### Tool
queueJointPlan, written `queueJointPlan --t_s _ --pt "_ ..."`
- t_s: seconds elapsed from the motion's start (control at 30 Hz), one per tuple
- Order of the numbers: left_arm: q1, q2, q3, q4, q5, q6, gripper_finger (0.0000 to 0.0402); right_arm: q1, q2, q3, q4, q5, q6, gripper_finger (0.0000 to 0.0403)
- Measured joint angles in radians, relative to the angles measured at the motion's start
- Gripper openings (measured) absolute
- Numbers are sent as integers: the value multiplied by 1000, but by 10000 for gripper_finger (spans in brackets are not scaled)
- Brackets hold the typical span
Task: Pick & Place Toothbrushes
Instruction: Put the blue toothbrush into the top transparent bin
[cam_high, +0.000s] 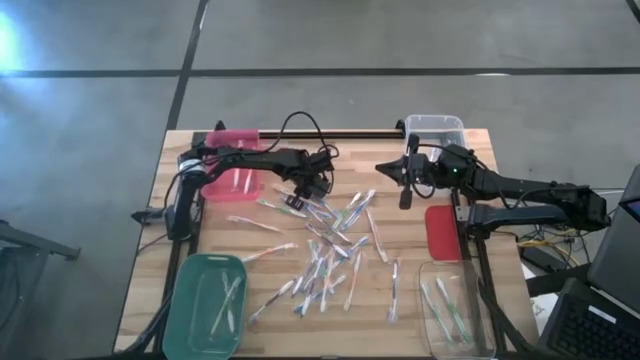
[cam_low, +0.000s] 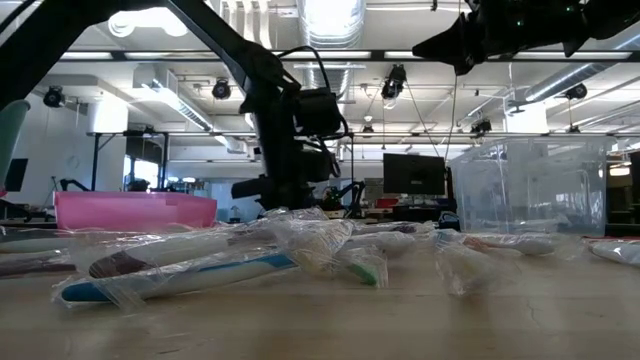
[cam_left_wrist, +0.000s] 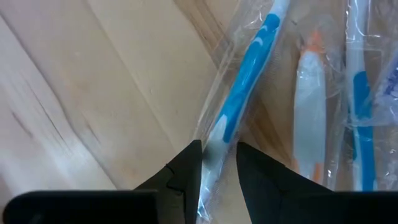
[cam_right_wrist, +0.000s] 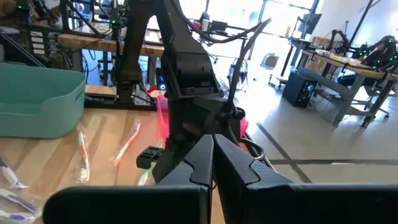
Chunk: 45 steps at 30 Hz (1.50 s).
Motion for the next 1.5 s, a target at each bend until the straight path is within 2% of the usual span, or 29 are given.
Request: queueJointPlan --t_s 0.43,0.73,1.2,1.37,1.5 --pt "0 1 0 7 -1 -6 106 0 -15 0 1 -1 0 8" --pt "-2 2 0 8 -1 -73 104 0 -15 0 1 -1 0 8" --pt "-3 2 13 3 0 -73 32 0 -15 0 1 -1 0 8" --pt "-3 -3 43 -61 -1 -78 32 0 -15 0 1 -1 0 8" --pt "-3 -35 68 -99 -2 -162 35 0 -15 0 1 -1 -1 8"
